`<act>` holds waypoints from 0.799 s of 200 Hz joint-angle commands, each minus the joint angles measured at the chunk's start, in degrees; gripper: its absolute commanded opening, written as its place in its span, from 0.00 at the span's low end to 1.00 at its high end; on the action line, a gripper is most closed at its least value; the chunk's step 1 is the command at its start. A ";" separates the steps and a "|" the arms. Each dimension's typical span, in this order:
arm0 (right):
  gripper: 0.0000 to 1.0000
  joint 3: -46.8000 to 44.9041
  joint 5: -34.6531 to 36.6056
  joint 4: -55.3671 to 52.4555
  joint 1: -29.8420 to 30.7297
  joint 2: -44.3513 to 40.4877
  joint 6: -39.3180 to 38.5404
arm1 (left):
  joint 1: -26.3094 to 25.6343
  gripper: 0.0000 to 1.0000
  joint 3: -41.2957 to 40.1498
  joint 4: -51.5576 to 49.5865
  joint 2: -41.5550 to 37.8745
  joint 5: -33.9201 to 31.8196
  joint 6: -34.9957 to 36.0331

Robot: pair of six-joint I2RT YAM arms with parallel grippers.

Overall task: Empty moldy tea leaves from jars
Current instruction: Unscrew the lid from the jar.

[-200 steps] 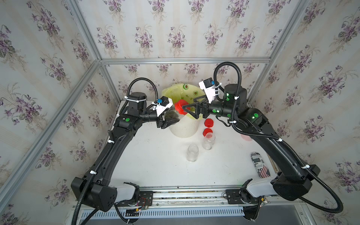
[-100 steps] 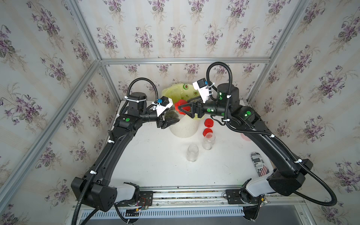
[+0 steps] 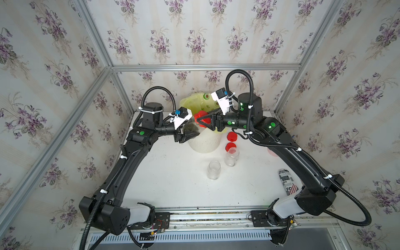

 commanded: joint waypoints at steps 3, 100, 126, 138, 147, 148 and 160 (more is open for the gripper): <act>0.51 1.50 -1.86 -0.23 0.12 0.31 -3.21 | 0.00 0.56 -0.05 1.23 -0.18 0.48 0.57; 0.39 15.51 -8.21 -13.69 -0.07 7.79 -22.41 | -0.03 0.56 0.09 1.23 -0.87 2.00 0.44; 0.38 18.09 -9.83 -17.92 -0.01 8.75 -30.61 | 0.00 0.56 -0.06 1.23 -0.94 2.46 0.57; 0.38 20.46 -10.27 -20.85 -0.05 9.41 -34.56 | -0.05 0.56 -0.11 1.25 -0.80 2.83 0.45; 0.37 22.43 -11.16 -23.27 -0.14 10.16 -37.38 | -0.04 0.56 0.01 1.24 -0.66 3.09 0.32; 0.37 22.67 -11.28 -23.49 -0.16 10.25 -37.70 | -0.02 0.56 -0.03 1.19 -0.60 3.10 0.31; 0.37 24.93 -12.09 -25.80 -0.33 11.37 -40.47 | -0.01 0.56 -0.04 1.23 -0.62 3.20 0.31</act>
